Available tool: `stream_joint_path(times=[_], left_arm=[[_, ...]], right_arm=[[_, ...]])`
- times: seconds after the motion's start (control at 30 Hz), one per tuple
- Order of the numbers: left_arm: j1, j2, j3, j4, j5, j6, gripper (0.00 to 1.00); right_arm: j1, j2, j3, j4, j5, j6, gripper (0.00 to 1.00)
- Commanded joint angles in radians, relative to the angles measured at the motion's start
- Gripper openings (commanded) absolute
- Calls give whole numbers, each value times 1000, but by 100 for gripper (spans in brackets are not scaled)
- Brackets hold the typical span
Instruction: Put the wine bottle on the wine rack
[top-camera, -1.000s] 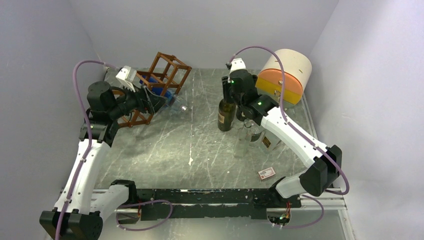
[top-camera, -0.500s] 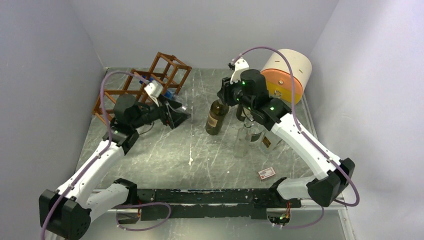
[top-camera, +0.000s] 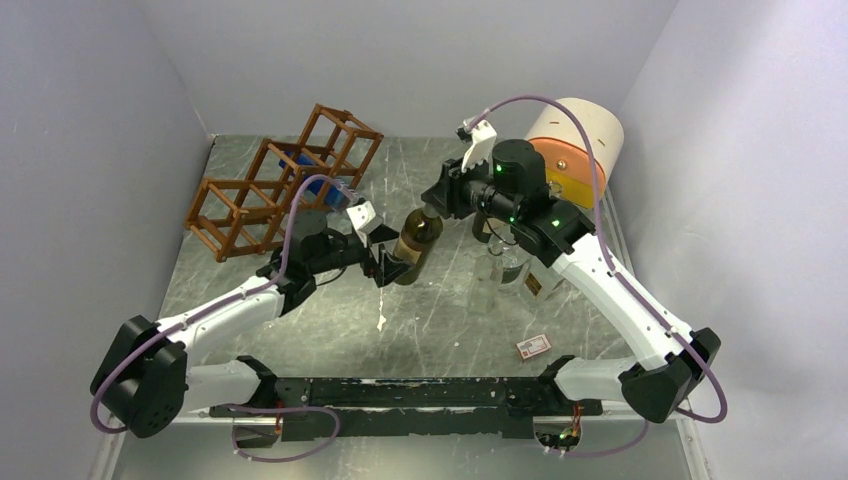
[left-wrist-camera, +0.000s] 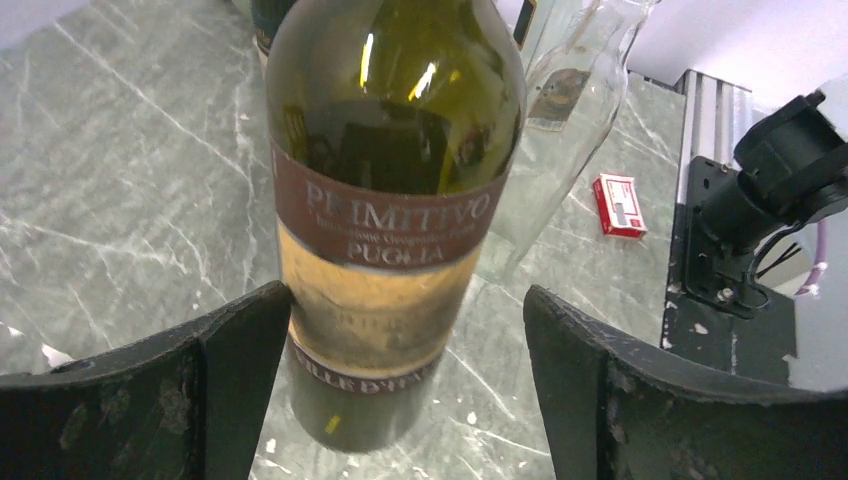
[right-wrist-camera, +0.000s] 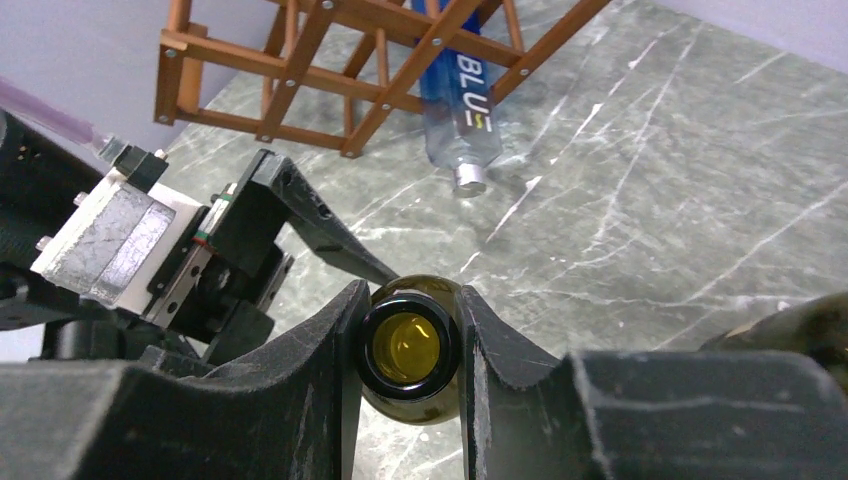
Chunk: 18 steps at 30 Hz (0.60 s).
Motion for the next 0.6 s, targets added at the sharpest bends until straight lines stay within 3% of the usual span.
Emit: stream_joint_path(times=[0.0,0.23,0.4,0.57], left_arm=[[-15,10,-17,151,38,107,90],[-14,16,-40,186,106,118,90],[-15,-21,-111,309,152,67,89],[-15,-48,-111,269,200,55,84]], right_arm=[[0,-39,33,110,-113,20,0],[1,-50,35,128,-242,4,0],[2,-62,31,163,-346,-15,0],[1,-77,19,206,-457,-24,0]])
